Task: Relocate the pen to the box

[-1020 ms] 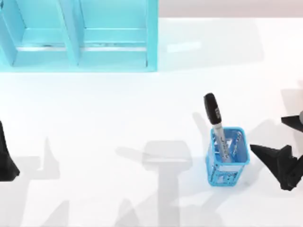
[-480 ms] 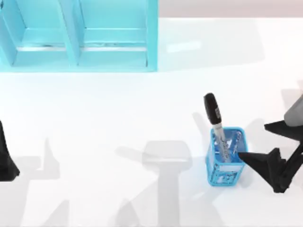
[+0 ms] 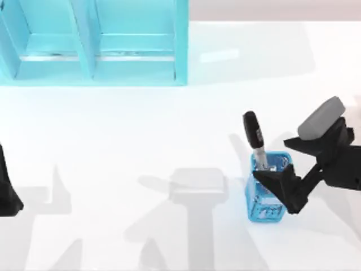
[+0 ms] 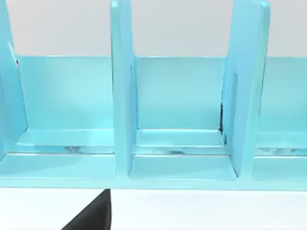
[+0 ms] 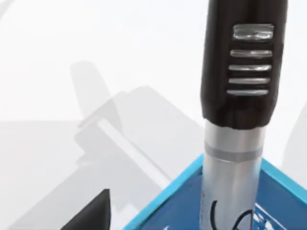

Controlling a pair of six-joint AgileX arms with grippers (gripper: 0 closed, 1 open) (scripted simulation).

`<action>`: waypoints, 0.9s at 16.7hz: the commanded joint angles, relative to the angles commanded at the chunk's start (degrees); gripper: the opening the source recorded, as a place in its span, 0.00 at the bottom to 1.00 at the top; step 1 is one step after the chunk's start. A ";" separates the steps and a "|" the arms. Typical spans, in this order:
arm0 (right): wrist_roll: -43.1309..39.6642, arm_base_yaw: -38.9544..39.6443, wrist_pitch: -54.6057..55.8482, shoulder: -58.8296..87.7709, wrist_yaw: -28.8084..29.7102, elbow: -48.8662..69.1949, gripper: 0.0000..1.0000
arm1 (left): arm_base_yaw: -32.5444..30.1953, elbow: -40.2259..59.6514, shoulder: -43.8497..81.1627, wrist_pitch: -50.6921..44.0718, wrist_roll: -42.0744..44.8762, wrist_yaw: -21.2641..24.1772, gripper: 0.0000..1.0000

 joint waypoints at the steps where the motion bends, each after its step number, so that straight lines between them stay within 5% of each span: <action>1: 1.02 1.39 3.29 3.19 1.12 0.44 1.00 | 0.00 0.00 0.00 0.00 0.00 0.00 1.00; 10: 4.42 6.21 12.85 12.54 5.14 1.68 1.00 | 0.00 0.00 0.00 0.00 0.00 0.00 1.00; 15: 4.42 6.21 12.85 12.54 5.14 1.68 0.62 | 0.00 0.00 0.00 0.00 0.00 0.00 1.00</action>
